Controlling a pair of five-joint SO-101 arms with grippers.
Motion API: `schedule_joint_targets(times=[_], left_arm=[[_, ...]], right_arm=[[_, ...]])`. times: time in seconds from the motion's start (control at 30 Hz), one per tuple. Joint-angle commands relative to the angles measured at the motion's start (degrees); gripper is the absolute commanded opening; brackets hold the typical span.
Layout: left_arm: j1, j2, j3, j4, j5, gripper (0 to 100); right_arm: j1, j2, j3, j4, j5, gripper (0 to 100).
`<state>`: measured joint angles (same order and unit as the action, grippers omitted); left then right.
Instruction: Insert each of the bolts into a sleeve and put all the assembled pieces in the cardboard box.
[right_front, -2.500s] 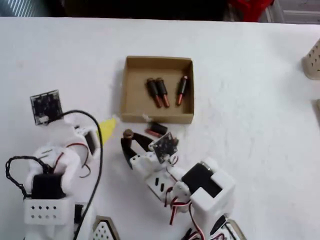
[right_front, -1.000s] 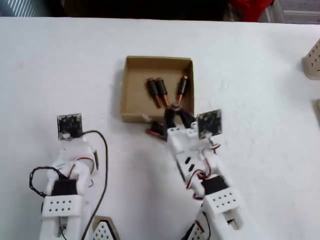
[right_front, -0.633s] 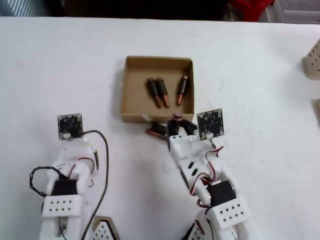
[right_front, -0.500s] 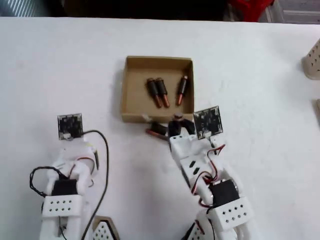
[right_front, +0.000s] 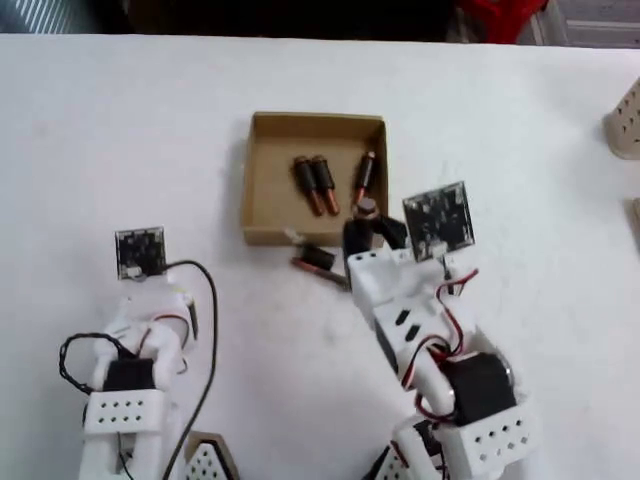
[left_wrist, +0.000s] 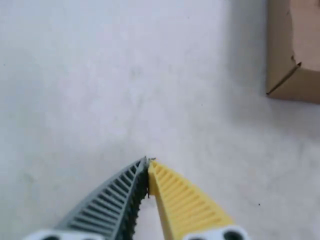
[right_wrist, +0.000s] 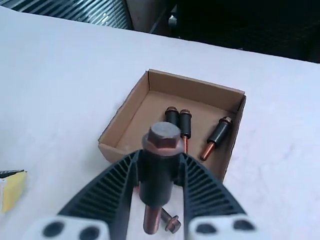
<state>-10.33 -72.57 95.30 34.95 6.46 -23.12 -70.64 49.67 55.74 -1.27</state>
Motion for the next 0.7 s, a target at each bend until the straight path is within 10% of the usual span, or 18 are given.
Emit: schedule_joint_targets(times=[0.0,0.67], left_arm=[[0.40,-0.66,-0.35,-0.35,-0.53,2],[0.40,-0.66,-0.35,-0.44,-0.53,2]], right_arm=[[-0.31,9.27,-14.15,4.18,0.79,1.7],[4.26,55.87,-43.78,8.84,0.79,1.8]])
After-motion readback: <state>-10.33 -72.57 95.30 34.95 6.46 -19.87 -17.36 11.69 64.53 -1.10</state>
